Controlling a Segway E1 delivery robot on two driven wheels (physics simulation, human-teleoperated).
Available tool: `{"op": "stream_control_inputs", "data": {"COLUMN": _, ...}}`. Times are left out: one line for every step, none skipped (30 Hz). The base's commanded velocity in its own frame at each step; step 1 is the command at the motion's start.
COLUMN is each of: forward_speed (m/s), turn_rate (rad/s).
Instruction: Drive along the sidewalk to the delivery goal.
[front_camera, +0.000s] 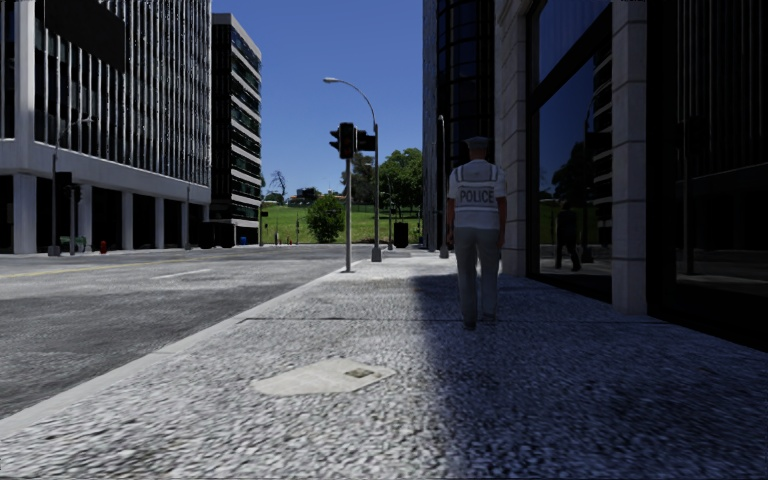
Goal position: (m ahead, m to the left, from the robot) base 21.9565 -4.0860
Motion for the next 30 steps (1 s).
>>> {"op": "stream_control_inputs", "data": {"forward_speed": 1.42, "turn_rate": 0.0}}
{"op": "stream_control_inputs", "data": {"forward_speed": 1.42, "turn_rate": 0.0}}
{"op": "stream_control_inputs", "data": {"forward_speed": 1.42, "turn_rate": 0.0}}
{"op": "stream_control_inputs", "data": {"forward_speed": 1.42, "turn_rate": 0.0}}
{"op": "stream_control_inputs", "data": {"forward_speed": 1.4, "turn_rate": 0.0}}
{"op": "stream_control_inputs", "data": {"forward_speed": 1.39, "turn_rate": 0.0}}
{"op": "stream_control_inputs", "data": {"forward_speed": 1.39, "turn_rate": 0.0}}
{"op": "stream_control_inputs", "data": {"forward_speed": 1.53, "turn_rate": 0.0}}
{"op": "stream_control_inputs", "data": {"forward_speed": 1.7, "turn_rate": 0.0}}
{"op": "stream_control_inputs", "data": {"forward_speed": 1.76, "turn_rate": 0.0}}
{"op": "stream_control_inputs", "data": {"forward_speed": 1.76, "turn_rate": 0.0}}
{"op": "stream_control_inputs", "data": {"forward_speed": 1.77, "turn_rate": 0.0}}
{"op": "stream_control_inputs", "data": {"forward_speed": 1.78, "turn_rate": 0.0}}
{"op": "stream_control_inputs", "data": {"forward_speed": 1.79, "turn_rate": 0.0}}
{"op": "stream_control_inputs", "data": {"forward_speed": 1.79, "turn_rate": 0.0}}
{"op": "stream_control_inputs", "data": {"forward_speed": 1.8, "turn_rate": 0.0}}
{"op": "stream_control_inputs", "data": {"forward_speed": 1.8, "turn_rate": 0.0}}
{"op": "stream_control_inputs", "data": {"forward_speed": 1.8, "turn_rate": 0.0}}
{"op": "stream_control_inputs", "data": {"forward_speed": 1.8, "turn_rate": 0.0}}
{"op": "stream_control_inputs", "data": {"forward_speed": 1.72, "turn_rate": 0.0}}
{"op": "stream_control_inputs", "data": {"forward_speed": 1.67, "turn_rate": 0.0}}
{"op": "stream_control_inputs", "data": {"forward_speed": 1.67, "turn_rate": 0.0}}
{"op": "stream_control_inputs", "data": {"forward_speed": 1.65, "turn_rate": 0.0}}
{"op": "stream_control_inputs", "data": {"forward_speed": 1.69, "turn_rate": 0.0}}
{"op": "stream_control_inputs", "data": {"forward_speed": 1.73, "turn_rate": 0.0}}
{"op": "stream_control_inputs", "data": {"forward_speed": 1.73, "turn_rate": 0.0}}
{"op": "stream_control_inputs", "data": {"forward_speed": 1.74, "turn_rate": 0.0}}
{"op": "stream_control_inputs", "data": {"forward_speed": 1.75, "turn_rate": 0.0}}
{"op": "stream_control_inputs", "data": {"forward_speed": 1.75, "turn_rate": 0.0}}
{"op": "stream_control_inputs", "data": {"forward_speed": 1.75, "turn_rate": 0.0}}
